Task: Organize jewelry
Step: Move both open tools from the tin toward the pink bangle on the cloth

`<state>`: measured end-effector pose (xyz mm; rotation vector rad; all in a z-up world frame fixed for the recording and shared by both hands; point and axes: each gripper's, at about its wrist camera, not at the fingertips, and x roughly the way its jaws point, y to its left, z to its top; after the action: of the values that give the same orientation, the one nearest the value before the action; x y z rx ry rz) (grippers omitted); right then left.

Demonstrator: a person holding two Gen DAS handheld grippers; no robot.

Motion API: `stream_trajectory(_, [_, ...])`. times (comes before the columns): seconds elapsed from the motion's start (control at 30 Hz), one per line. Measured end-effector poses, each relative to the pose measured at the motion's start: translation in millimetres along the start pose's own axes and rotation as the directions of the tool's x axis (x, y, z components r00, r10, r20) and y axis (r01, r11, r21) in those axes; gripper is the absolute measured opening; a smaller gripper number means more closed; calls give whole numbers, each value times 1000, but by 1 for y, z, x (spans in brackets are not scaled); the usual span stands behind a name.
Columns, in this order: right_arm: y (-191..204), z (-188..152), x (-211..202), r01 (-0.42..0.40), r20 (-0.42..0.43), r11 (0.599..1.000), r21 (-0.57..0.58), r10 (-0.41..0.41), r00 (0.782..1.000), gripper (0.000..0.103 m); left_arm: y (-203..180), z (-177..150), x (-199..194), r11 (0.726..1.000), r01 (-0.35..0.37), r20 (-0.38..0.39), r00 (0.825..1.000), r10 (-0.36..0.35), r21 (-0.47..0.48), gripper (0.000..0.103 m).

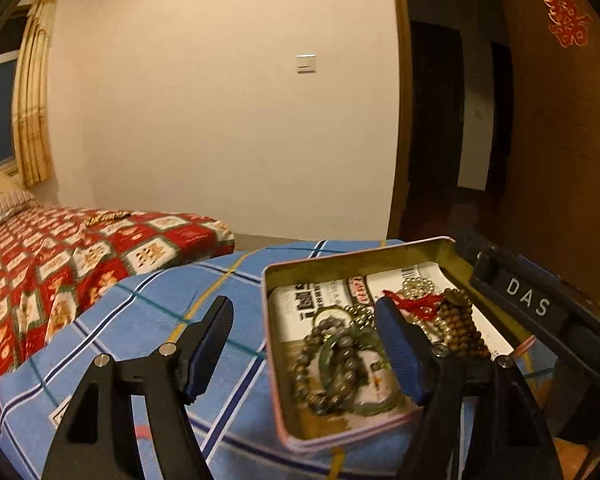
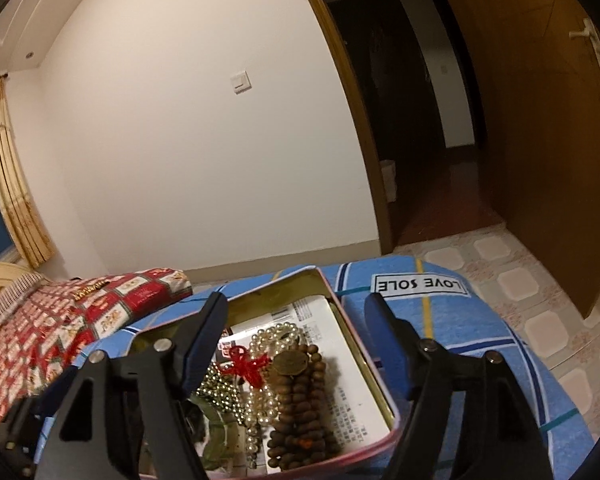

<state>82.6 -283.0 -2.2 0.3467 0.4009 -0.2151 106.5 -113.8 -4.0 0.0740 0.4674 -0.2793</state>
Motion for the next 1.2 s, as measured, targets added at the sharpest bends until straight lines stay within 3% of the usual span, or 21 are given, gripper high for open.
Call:
stream_trajectory(0.23, [6, -8, -12, 25, 10, 999, -22, -24, 1000, 76, 4, -8, -12, 1000, -3, -22, 1000, 3, -13, 73])
stream_trajectory(0.5, [-3, -17, -37, 97, 22, 994, -43, -96, 995, 76, -41, -23, -37, 987, 58, -13, 998, -57, 150, 73])
stream_trajectory(0.83, [-10, -28, -58, 110, -10, 993, -35, -110, 994, 76, -18, -34, -46, 993, 102, -106, 990, -95, 59, 73])
stream_trajectory(1.07, [15, -42, -65, 69, -48, 994, -90, -73, 996, 76, 0, -44, -59, 998, 48, -130, 991, -41, 50, 73])
stream_trajectory(1.2, [31, -50, -71, 23, -71, 993, -115, -32, 997, 76, 15, -49, -67, 996, -26, -123, 992, 37, 88, 73])
